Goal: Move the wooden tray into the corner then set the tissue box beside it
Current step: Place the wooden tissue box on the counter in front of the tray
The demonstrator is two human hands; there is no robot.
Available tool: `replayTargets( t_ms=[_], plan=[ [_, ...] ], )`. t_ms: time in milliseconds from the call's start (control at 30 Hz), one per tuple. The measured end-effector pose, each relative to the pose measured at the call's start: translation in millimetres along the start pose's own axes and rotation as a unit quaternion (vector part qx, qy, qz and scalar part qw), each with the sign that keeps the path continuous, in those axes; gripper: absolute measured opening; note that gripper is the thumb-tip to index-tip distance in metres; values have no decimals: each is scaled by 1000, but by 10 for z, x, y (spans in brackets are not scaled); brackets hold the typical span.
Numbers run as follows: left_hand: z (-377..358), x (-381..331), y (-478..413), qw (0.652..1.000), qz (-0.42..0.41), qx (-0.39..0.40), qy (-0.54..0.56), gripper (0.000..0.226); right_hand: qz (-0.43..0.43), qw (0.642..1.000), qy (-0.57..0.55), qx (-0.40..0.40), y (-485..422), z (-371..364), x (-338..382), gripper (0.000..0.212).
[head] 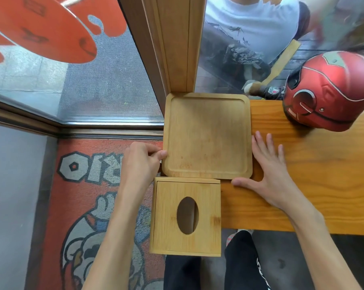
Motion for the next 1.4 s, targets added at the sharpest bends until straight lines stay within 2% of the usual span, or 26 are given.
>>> replayTargets(
  t_ms=[367,433,500,600,667,767,833,900,967,1100,1233,1400],
  plan=[
    [30,-44,-42,1000,5,20,-2,15,3,1000,3,-17,-2,-48,-12,119],
    [75,3,-36,998,12,40,40,19,6,1000,-17,-17,5,-39,-11,119],
    [147,117,47,986,33,60,149,24,2,997,-74,-7,78,-18,19,119],
    [194,378,372,948,58,95,299,43,-14,987,-162,23,362,-63,129,117],
    [151,610,674,934,59,114,334,57,-11,991,-126,35,620,-206,267,118],
    [62,807,1048,924,62,148,347,77,-33,996,-65,46,930,-454,481,118],
    [33,817,1172,918,73,175,348,91,-33,996,-71,46,1045,-553,585,107],
    [21,802,1197,913,83,195,348,99,-4,995,-78,54,1105,-587,643,96],
    [19,785,1197,912,77,213,343,105,40,995,-63,71,1113,-586,701,95],
    [52,713,1201,922,64,199,325,100,37,995,-22,85,1048,-606,802,95],
    [19,692,1208,931,66,167,317,62,30,996,-12,82,1040,-696,808,91],
    [-18,626,1239,941,69,133,302,47,36,999,-9,38,1039,-735,796,95]
  ],
)
Point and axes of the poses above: each hand's wrist, its own y-axis away from the middle knuckle, its own z-axis out of the back of the hand, x = y × z, the point moved 1 cm from there along -y, towards the middle knuckle, and after that the axes turned 15 degrees about y, right-handed, at the moved point
